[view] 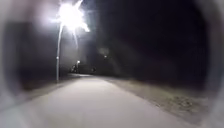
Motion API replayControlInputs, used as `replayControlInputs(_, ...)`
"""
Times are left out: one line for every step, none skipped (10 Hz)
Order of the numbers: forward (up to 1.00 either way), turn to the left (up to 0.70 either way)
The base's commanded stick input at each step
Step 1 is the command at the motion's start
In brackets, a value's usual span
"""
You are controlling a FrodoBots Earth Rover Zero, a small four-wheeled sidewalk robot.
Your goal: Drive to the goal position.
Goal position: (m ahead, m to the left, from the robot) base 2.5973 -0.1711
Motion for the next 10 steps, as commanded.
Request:
replayControlInputs(0.00,0.00)
replayControlInputs(0.00,0.00)
replayControlInputs(0.00,0.00)
replayControlInputs(0.00,0.00)
replayControlInputs(0.00,0.00)
replayControlInputs(0.00,0.00)
replayControlInputs(0.00,0.00)
replayControlInputs(0.00,0.00)
replayControlInputs(0.00,0.00)
replayControlInputs(0.35,0.00)
